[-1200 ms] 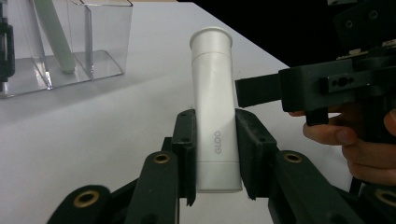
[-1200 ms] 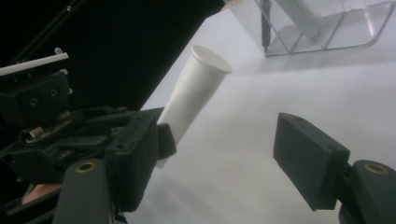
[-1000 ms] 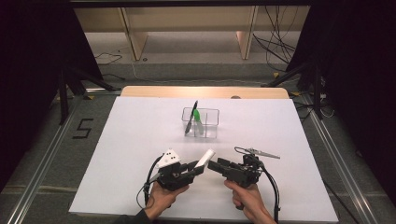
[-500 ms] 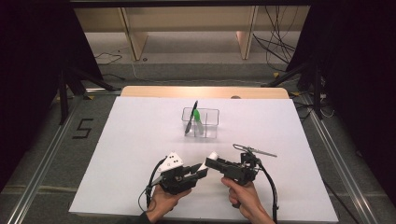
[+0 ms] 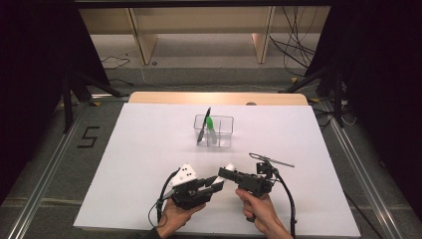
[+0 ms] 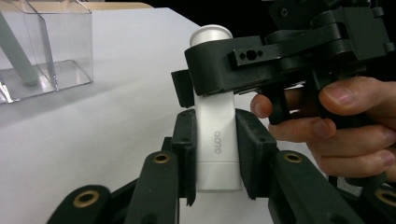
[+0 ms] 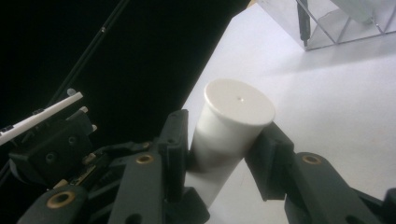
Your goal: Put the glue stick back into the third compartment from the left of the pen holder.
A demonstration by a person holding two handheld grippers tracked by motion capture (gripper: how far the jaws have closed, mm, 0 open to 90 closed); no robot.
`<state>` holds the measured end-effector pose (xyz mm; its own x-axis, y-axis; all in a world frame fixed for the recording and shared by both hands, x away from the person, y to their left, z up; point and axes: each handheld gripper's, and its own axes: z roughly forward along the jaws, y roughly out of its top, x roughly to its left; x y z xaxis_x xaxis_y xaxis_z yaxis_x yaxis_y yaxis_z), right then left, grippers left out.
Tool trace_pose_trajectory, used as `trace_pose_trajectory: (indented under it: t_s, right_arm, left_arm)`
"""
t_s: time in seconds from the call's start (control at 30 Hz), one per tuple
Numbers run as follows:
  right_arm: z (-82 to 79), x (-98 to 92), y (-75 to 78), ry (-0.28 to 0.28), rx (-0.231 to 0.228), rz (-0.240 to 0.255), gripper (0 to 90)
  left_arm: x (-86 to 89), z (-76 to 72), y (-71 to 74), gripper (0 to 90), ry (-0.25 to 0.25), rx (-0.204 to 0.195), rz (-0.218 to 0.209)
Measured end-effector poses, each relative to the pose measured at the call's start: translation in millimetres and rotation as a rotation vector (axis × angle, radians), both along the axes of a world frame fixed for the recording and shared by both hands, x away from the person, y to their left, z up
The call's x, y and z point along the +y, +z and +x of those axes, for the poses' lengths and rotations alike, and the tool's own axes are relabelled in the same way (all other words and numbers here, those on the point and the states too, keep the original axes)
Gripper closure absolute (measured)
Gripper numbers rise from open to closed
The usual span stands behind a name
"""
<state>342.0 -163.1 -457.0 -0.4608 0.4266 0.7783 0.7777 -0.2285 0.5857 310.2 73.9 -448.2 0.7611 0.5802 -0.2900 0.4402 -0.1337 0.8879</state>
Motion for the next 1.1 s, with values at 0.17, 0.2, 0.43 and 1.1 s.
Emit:
trace_pose_trajectory:
  t_s: [0.17, 0.2, 0.43, 1.1]
  right_arm:
    - [-1.6, -1.0, 4.9, 0.009, -0.013, 0.007, 67.5]
    - [-1.6, -1.0, 4.9, 0.009, -0.013, 0.007, 67.5]
    - [-4.3, -2.1, 13.4, 0.004, -0.086, -0.048, 67.6]
    - [15.1, -16.8, 32.4, -0.108, -0.24, -0.203, 67.6]
  left_arm:
    - [-1.7, 0.3, -2.1, 70.1, -0.022, 0.007, -0.008]
    - [-1.4, 0.9, -2.2, 70.1, -0.028, 0.007, -0.015]
    - [1.4, 2.3, 0.6, 43.0, -0.085, 0.022, -0.028]
    - [65.5, 20.7, -10.3, 27.4, 0.07, -0.019, 0.08]
